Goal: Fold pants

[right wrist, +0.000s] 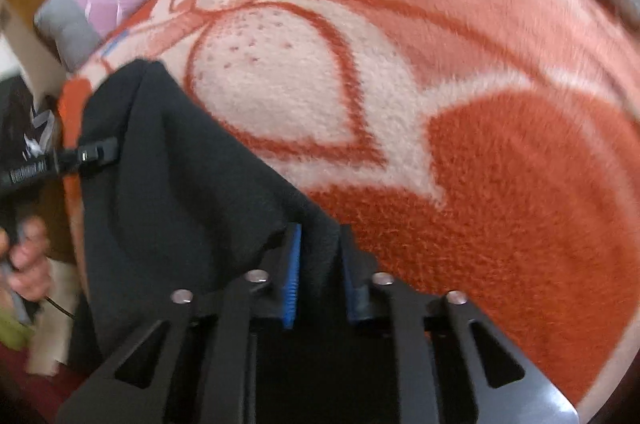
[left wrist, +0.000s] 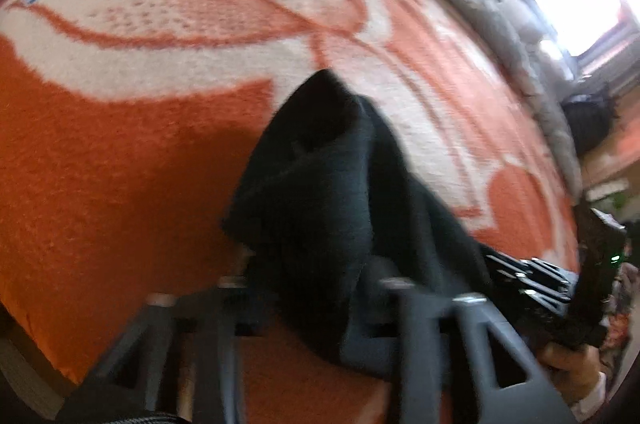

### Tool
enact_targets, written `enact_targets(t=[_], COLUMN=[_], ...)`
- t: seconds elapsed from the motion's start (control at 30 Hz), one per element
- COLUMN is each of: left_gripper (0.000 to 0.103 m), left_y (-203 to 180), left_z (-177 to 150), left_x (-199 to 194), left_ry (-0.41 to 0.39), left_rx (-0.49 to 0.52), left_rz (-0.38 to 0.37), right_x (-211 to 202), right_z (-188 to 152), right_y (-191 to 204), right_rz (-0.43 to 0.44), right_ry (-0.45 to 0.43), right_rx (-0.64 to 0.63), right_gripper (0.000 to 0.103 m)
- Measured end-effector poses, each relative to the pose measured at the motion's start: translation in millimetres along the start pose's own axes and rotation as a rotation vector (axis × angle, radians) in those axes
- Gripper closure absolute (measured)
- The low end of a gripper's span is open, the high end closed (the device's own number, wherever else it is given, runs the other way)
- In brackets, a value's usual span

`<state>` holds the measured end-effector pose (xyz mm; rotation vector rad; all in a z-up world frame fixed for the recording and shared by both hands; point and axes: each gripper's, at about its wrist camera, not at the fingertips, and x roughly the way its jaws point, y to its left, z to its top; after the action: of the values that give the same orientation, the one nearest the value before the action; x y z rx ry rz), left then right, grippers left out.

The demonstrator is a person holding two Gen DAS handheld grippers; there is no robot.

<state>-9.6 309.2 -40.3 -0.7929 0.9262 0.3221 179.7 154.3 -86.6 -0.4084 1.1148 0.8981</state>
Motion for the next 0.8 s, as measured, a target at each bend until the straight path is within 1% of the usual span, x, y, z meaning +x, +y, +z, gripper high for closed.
enact_targets(t=[0.03, 0.07, 0.1, 0.13, 0.2, 0.27, 0.3, 0.33, 0.43, 0.5, 0.63, 0.7, 0.77, 0.8], left_gripper=[0.084, 0.084, 0.085, 0.085, 0.085, 0.085, 0.085, 0.085, 0.085, 0.085, 0.085, 0.084, 0.08, 0.077], left_y=[-2.2, -4.4, -7.3, -8.2, -10.0, -7.7, -6.7, -6.4, 1.4, 9.9, 22.4, 24.3, 24.5, 26.0], left_z=[0.0, -1.1, -3.3, -4.9, -10.8, -13.0, -13.4, -13.1, -9.9, -3.9, 3.1, 1.7, -0.3, -0.5], left_x=[-7.1, -17.6, -34.8, -45.4, -77.9, -95.1, -98.5, -99.7, -90.2, -77.9, -51.2, -33.0, -13.9, -11.3], left_ry=[-0.021, -0.052, -0.093, -0.117, -0.183, -0.206, -0.208, -0.212, -0.212, -0.205, -0.181, -0.16, -0.119, -0.115], left_rx=[0.007, 0.021, 0.038, 0.044, 0.062, 0.063, 0.066, 0.078, 0.104, 0.119, 0.165, 0.213, 0.251, 0.256], left_rz=[-0.018, -0.038, -0.083, -0.11, -0.193, -0.24, -0.245, -0.233, -0.152, -0.082, 0.03, 0.094, 0.18, 0.193], right_x=[-6.4, -17.7, -26.4, -38.3, -55.5, -65.5, -63.9, -61.3, -41.1, -25.4, -0.8, 8.3, 11.5, 8.8], right_z=[-0.4, -1.5, -1.4, -1.6, -1.0, 1.2, 4.0, 6.2, 11.7, 13.1, 15.1, 14.6, 13.2, 11.4], right_y=[2.6, 5.1, 3.9, 5.0, 7.1, 10.2, 12.8, 14.4, 24.6, 33.5, 42.1, 37.7, 30.3, 29.2], right_rz=[-0.007, -0.006, -0.005, -0.011, -0.047, -0.095, -0.103, -0.11, -0.143, -0.185, -0.243, -0.251, -0.234, -0.225], right_ry=[-0.012, -0.041, -0.069, -0.108, -0.175, -0.233, -0.245, -0.251, -0.248, -0.239, -0.231, -0.213, -0.204, -0.212], right_rx=[-0.009, -0.012, -0.009, -0.002, 0.004, 0.0, 0.003, 0.006, -0.012, -0.038, -0.06, -0.033, 0.021, 0.043], right_gripper=[0.089, 0.089, 0.091, 0.092, 0.092, 0.092, 0.093, 0.093, 0.093, 0.093, 0.093, 0.093, 0.09, 0.087])
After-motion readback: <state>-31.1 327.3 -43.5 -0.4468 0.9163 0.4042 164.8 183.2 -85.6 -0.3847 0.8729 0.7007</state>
